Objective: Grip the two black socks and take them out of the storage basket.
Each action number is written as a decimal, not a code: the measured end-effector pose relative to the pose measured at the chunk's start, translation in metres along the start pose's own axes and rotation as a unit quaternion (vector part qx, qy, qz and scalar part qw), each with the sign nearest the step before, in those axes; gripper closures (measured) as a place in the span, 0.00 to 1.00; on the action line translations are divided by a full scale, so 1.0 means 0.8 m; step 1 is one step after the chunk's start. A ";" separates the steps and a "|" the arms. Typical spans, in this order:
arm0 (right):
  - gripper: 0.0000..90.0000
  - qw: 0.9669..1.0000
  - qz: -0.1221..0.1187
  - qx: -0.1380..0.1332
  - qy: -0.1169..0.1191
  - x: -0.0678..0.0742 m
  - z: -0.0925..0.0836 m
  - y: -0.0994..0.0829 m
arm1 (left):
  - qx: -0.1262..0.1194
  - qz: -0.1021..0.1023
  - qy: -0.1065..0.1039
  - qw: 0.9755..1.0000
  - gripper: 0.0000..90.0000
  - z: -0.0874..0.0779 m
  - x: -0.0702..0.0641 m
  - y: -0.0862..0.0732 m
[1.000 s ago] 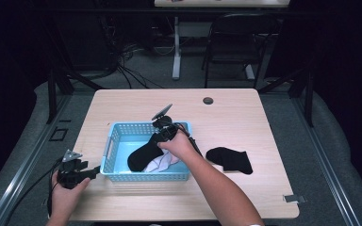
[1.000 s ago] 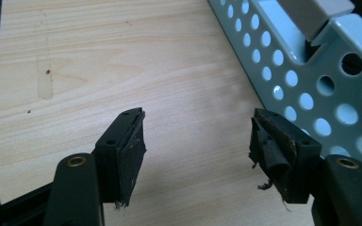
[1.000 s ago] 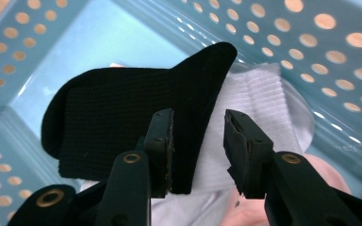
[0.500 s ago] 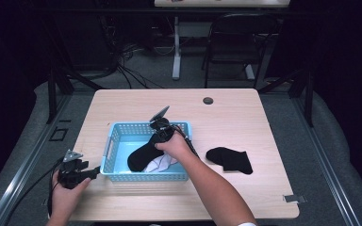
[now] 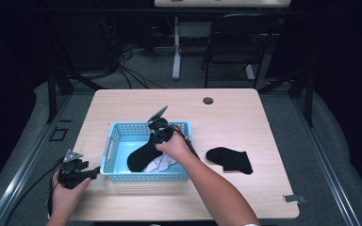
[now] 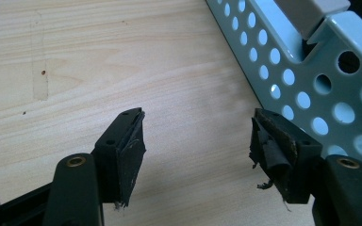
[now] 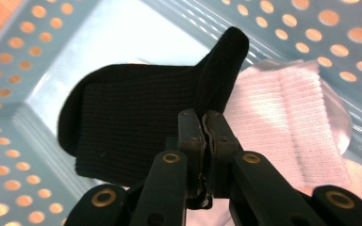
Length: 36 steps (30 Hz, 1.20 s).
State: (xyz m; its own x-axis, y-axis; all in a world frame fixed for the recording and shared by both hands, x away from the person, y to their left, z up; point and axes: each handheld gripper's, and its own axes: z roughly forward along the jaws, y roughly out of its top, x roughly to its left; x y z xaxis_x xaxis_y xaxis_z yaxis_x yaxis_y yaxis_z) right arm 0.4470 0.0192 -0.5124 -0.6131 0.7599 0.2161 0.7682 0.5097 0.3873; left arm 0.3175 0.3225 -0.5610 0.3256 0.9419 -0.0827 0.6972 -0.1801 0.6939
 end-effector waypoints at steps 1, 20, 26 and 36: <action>0.97 1.000 -0.002 -0.005 0.002 0.001 -0.002 0.000 | 0.000 0.000 0.000 1.000 0.39 0.000 0.000 0.000; 0.97 0.997 -0.044 -0.052 0.035 0.039 -0.078 0.006 | 0.000 0.001 0.000 1.000 0.39 0.001 0.000 0.000; 0.97 0.996 -0.052 -0.058 0.038 0.046 -0.097 0.009 | 0.000 0.000 -0.001 1.000 0.39 0.000 0.001 0.000; 0.97 0.994 -0.061 -0.076 0.043 0.054 -0.128 0.012 | 0.000 0.000 -0.001 1.000 0.38 0.000 0.001 0.000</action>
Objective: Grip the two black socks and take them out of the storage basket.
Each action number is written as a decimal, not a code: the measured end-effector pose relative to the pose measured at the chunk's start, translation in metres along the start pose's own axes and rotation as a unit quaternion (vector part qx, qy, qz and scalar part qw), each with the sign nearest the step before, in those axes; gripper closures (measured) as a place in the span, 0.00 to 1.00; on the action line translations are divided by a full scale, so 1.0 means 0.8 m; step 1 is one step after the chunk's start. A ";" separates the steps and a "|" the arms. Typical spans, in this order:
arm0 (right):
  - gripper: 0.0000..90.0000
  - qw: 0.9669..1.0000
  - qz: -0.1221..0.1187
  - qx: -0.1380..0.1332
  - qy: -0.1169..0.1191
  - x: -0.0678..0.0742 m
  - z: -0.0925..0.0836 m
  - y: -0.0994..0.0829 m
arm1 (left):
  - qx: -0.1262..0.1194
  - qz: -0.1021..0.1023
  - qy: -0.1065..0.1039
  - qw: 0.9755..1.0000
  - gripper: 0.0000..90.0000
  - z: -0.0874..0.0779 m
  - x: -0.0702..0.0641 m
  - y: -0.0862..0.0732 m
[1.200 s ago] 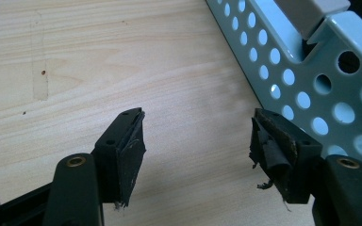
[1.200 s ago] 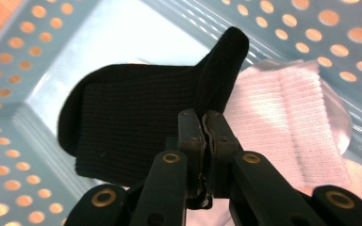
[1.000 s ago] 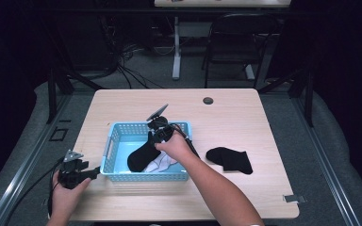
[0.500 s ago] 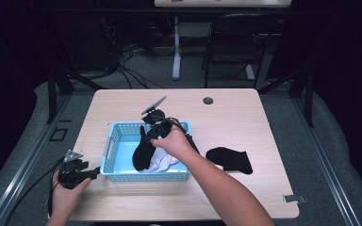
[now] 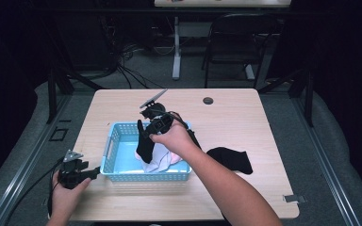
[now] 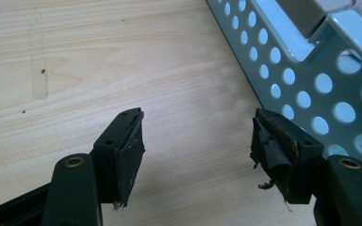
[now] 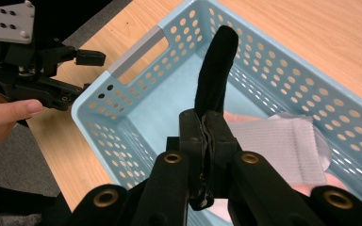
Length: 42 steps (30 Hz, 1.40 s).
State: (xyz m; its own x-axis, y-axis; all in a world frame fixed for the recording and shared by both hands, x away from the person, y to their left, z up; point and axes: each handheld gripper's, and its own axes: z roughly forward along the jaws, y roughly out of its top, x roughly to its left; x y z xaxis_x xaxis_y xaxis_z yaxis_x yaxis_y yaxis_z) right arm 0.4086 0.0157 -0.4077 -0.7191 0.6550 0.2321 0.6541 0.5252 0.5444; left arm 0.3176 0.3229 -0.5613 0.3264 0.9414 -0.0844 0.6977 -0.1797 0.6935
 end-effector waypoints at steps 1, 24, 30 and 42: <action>0.97 1.000 0.002 -0.002 0.000 0.001 -0.002 0.000 | 0.000 0.000 0.000 1.000 0.39 0.000 0.000 0.000; 0.97 0.999 -0.004 -0.025 -0.021 -0.009 -0.056 -0.004 | 0.001 -0.001 0.000 1.000 0.38 0.000 0.000 0.000; 0.97 0.999 0.003 -0.036 -0.029 -0.022 -0.083 -0.016 | 0.002 -0.001 0.001 1.000 0.38 0.000 0.000 0.000; 0.97 0.997 0.024 -0.061 -0.048 -0.047 -0.130 -0.036 | 0.002 -0.001 0.001 1.000 0.39 0.000 0.000 -0.001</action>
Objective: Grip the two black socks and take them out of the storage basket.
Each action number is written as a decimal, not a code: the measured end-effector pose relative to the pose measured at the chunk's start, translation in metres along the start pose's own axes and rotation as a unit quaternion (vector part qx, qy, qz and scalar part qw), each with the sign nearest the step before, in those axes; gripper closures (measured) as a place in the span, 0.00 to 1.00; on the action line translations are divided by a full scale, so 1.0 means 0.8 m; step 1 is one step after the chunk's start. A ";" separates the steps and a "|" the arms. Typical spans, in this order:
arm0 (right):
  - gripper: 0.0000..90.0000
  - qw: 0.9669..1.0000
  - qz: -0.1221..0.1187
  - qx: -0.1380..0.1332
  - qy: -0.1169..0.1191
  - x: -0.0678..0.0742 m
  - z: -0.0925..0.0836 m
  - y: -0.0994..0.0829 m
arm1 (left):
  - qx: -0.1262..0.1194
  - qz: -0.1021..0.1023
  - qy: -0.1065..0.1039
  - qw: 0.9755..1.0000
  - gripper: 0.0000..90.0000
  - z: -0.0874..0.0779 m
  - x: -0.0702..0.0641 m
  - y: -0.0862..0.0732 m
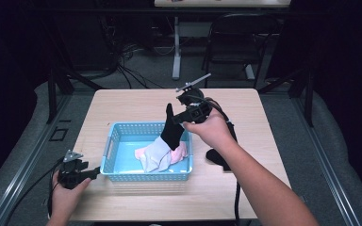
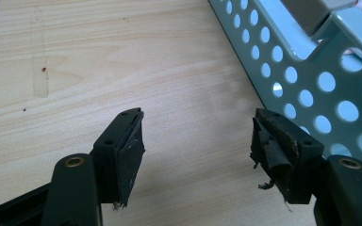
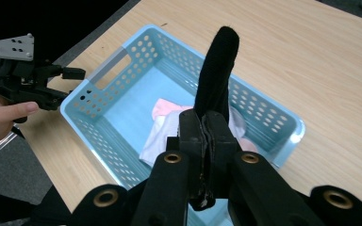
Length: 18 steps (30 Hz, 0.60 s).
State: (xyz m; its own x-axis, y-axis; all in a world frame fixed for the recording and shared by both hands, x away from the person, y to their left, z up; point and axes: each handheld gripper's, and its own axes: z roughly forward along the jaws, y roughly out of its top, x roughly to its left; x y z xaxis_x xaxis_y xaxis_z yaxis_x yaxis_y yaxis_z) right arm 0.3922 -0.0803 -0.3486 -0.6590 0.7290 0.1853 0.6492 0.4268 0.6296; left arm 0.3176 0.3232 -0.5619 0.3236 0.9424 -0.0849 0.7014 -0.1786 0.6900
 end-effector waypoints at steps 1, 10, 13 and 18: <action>0.97 1.000 0.001 -0.001 -0.002 -0.003 -0.004 -0.002 | 0.000 0.001 0.000 1.000 0.38 0.000 0.000 0.000; 0.97 0.999 0.023 -0.020 -0.023 -0.029 -0.032 -0.017 | 0.000 0.001 0.001 1.000 0.38 0.000 -0.001 0.000; 0.97 0.999 0.031 -0.023 -0.031 -0.038 -0.039 -0.023 | 0.001 0.001 0.002 1.000 0.38 0.000 -0.001 0.000; 0.97 0.998 0.043 -0.023 -0.046 -0.054 -0.043 -0.040 | 0.001 0.001 0.001 1.000 0.38 0.000 0.000 0.000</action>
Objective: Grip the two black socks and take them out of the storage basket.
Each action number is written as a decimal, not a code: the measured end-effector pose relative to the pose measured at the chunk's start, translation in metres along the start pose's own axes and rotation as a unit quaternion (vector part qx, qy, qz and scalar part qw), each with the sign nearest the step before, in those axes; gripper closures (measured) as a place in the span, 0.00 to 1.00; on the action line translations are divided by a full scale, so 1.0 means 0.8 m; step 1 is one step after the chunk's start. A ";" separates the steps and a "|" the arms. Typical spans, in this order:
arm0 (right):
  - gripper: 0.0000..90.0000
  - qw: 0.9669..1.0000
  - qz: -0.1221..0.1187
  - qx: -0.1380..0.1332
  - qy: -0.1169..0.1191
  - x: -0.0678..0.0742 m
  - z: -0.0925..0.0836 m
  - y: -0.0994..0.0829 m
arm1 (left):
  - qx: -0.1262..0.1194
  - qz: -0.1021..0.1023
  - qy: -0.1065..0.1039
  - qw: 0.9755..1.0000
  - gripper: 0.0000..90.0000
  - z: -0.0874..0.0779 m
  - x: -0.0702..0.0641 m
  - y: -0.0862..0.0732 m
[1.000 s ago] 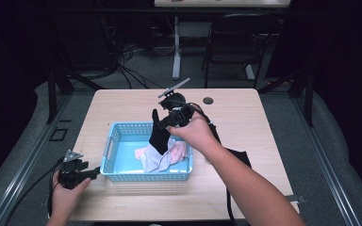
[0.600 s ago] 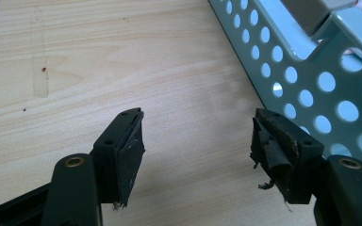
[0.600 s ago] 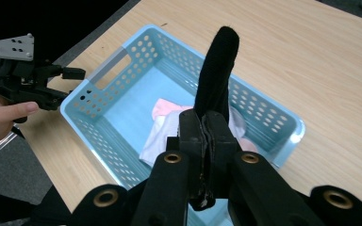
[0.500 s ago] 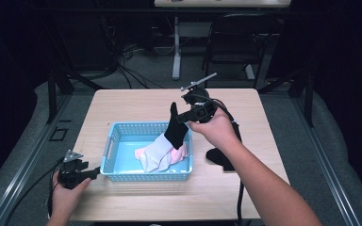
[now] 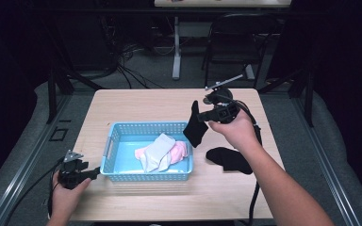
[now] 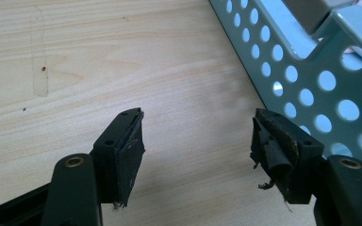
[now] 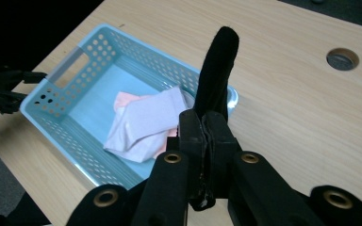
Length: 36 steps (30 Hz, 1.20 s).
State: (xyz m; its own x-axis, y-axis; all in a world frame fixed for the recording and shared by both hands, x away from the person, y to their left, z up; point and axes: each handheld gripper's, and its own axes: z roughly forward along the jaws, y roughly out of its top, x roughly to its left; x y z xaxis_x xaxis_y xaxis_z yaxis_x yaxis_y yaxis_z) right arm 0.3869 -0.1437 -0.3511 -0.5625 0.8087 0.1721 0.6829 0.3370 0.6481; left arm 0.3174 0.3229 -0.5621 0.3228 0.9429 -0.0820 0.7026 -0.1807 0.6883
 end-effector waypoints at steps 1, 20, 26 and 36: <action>0.97 1.000 0.004 0.000 -0.002 -0.004 0.000 -0.004 | 0.000 0.000 0.000 1.000 0.38 0.000 0.000 0.000; 0.97 0.997 0.072 0.016 -0.016 -0.059 0.030 -0.080 | 0.001 -0.003 0.003 1.000 0.38 0.001 0.001 -0.001; 0.97 0.994 0.104 0.021 -0.037 -0.087 0.036 -0.116 | 0.003 -0.008 0.004 1.000 0.38 0.003 0.003 -0.001; 0.97 0.985 0.158 0.031 -0.059 -0.131 0.042 -0.172 | 0.006 -0.006 0.008 1.000 0.38 0.006 0.002 0.002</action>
State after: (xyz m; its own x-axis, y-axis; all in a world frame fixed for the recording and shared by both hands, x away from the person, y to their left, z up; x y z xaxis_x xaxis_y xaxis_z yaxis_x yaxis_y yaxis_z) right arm 0.3673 -0.2587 -0.4834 -0.2627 0.9269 0.2682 0.8439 0.0860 0.5295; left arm 0.3222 0.3230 -0.5648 0.3040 0.9493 -0.0796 0.7137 -0.1716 0.6791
